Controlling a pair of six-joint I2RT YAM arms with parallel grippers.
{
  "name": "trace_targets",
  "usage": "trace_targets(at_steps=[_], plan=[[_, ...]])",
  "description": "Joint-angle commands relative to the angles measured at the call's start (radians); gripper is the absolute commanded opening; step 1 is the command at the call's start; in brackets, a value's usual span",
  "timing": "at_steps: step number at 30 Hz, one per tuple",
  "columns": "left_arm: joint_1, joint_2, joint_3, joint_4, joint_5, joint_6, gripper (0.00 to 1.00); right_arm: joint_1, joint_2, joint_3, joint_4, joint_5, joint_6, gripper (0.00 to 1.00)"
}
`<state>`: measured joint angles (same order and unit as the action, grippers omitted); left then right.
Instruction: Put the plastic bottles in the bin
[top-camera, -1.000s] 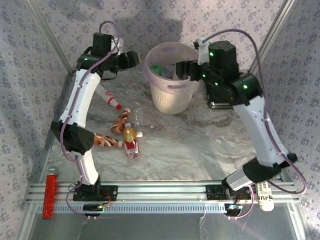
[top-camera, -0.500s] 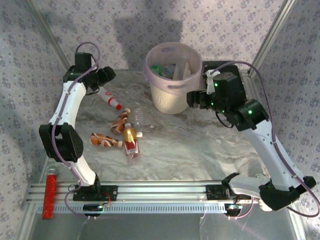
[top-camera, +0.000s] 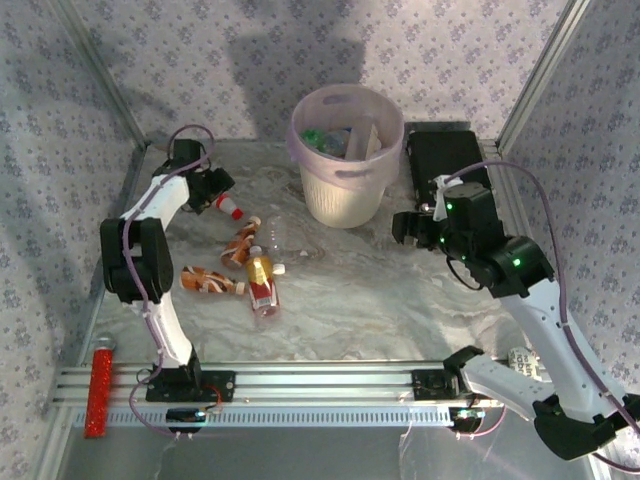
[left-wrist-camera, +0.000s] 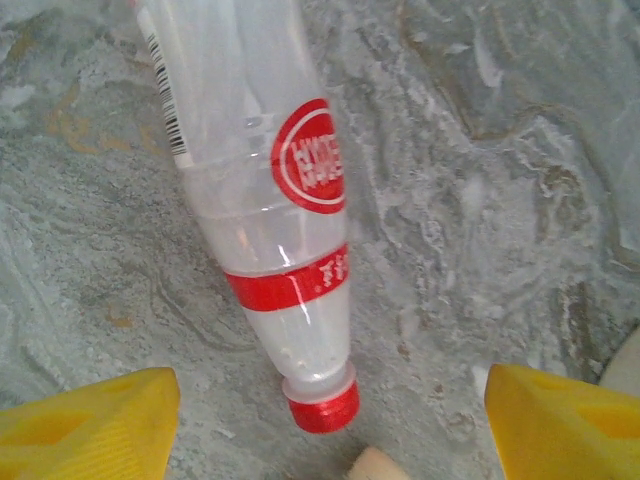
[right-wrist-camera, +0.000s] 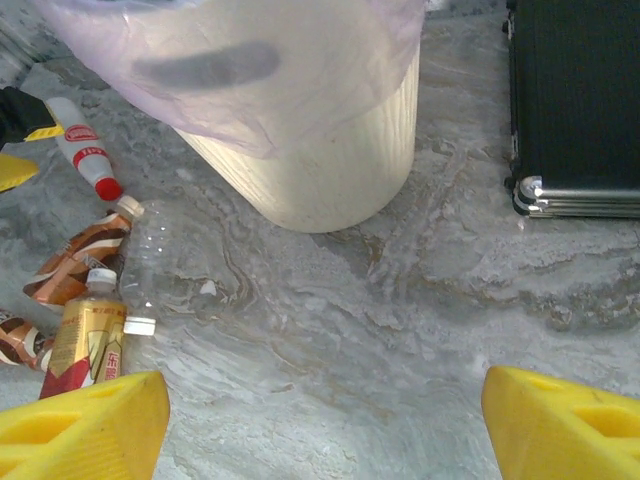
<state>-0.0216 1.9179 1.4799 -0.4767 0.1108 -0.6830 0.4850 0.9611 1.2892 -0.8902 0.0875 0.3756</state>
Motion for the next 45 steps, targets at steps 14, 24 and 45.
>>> trace_targets(at_steps=[14, 24, 45], plan=[[0.005, 0.144, -0.003, 0.095, -0.038, -0.062, 0.77, -0.047, -0.061, -0.057, -0.059, -0.038, 0.020, 0.83], [0.005, 0.178, -0.008, 0.103, -0.042, -0.078, 0.67, -0.066, -0.075, -0.064, -0.065, -0.047, 0.005, 0.83], [0.006, -0.001, -0.030, 0.070, -0.068, 0.003, 0.51, -0.106, -0.066, -0.047, -0.052, -0.072, -0.015, 0.82]])
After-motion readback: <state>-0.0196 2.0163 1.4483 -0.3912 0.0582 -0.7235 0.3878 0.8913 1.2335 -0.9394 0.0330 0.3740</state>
